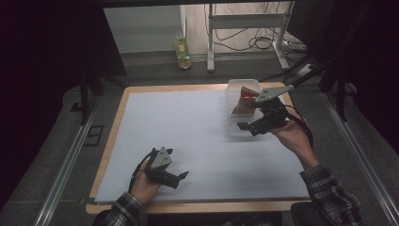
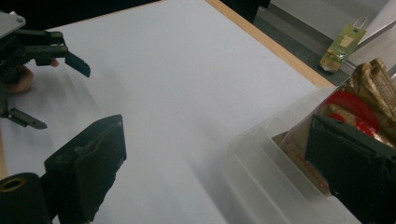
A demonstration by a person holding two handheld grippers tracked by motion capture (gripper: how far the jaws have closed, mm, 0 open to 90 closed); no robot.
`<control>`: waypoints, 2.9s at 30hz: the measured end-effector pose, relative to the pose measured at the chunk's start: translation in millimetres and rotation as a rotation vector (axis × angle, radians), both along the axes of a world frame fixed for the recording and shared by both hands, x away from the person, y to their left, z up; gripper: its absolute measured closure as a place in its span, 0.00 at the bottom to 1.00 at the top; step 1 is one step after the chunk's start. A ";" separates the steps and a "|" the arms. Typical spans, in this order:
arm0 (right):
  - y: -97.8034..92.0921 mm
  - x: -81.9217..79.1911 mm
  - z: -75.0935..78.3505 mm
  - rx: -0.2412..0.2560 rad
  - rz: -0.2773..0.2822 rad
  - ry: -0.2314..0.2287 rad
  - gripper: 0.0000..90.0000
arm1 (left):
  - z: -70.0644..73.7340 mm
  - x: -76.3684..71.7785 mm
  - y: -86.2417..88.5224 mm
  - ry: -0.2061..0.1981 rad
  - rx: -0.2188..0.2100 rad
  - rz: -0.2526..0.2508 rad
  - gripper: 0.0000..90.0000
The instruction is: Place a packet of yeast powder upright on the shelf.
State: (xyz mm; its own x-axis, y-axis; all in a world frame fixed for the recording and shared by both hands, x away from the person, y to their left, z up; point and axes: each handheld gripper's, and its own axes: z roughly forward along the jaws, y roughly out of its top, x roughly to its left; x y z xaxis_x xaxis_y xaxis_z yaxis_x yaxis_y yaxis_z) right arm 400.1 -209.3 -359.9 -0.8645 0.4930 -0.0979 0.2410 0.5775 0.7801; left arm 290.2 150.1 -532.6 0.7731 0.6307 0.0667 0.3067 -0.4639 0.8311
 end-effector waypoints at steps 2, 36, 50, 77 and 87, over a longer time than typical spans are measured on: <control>-0.6 -2.6 -1.8 0.002 0.003 0.004 0.06 | 0.0 0.0 0.0 0.000 0.000 0.000 0.00; -17.9 -48.7 -45.9 0.038 -0.014 0.067 0.02 | -0.3 -0.4 -0.5 0.000 0.008 -0.002 0.00; -25.3 -62.8 -74.6 0.032 -0.019 0.053 0.02 | -0.6 -0.8 -1.2 0.000 0.008 -0.003 0.00; -30.5 -72.5 -119.2 -0.033 -0.023 0.054 0.01 | -0.8 -0.9 -1.2 0.005 0.005 -0.006 0.00; -26.7 -72.9 -134.4 -0.057 -0.012 0.093 0.01 | -1.8 -0.5 -2.0 0.013 0.010 -0.012 0.00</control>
